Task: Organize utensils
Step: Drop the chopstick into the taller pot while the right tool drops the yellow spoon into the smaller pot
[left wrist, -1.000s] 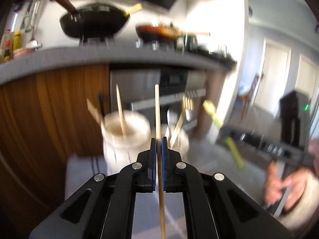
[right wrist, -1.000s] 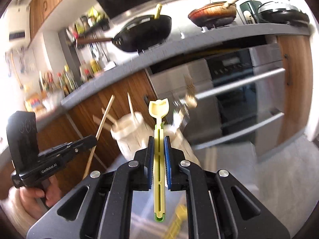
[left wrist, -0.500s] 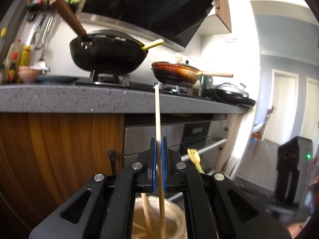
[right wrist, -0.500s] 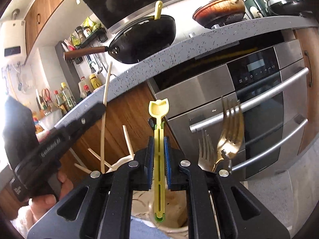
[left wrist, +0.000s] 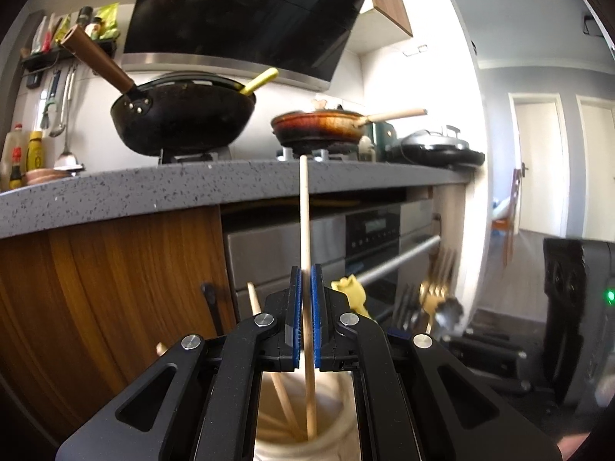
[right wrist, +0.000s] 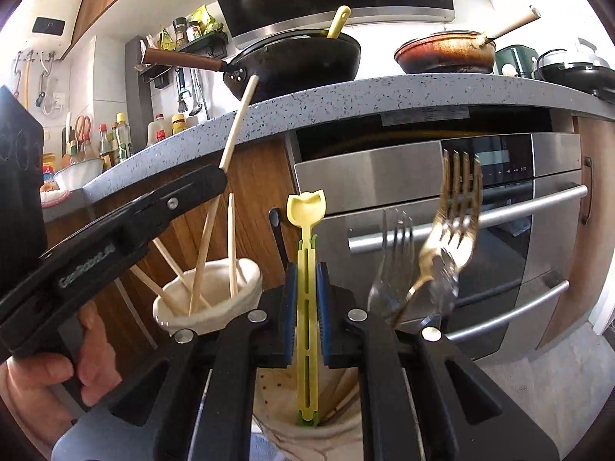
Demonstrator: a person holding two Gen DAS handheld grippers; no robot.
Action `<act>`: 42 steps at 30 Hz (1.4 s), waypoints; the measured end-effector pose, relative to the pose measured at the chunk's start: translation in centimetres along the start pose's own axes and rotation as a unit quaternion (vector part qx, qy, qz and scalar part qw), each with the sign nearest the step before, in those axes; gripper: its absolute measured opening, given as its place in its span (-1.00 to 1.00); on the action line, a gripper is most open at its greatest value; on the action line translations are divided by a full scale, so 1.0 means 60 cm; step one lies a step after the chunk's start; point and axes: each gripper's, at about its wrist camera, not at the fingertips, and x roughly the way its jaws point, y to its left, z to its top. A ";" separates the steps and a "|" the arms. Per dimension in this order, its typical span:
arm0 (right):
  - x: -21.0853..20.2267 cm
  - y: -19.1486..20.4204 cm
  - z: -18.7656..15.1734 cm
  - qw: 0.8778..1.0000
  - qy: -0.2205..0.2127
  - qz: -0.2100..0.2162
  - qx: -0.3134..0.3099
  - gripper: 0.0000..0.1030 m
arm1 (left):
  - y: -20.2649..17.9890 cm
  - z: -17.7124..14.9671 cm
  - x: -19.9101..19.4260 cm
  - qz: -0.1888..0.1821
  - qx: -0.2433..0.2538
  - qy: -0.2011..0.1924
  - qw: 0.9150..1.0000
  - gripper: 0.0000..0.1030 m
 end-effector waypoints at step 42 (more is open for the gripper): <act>-0.121 -0.016 -0.015 0.999 0.041 -0.022 0.014 0.18 | -0.006 0.044 -0.079 0.015 0.041 0.019 0.999 -0.18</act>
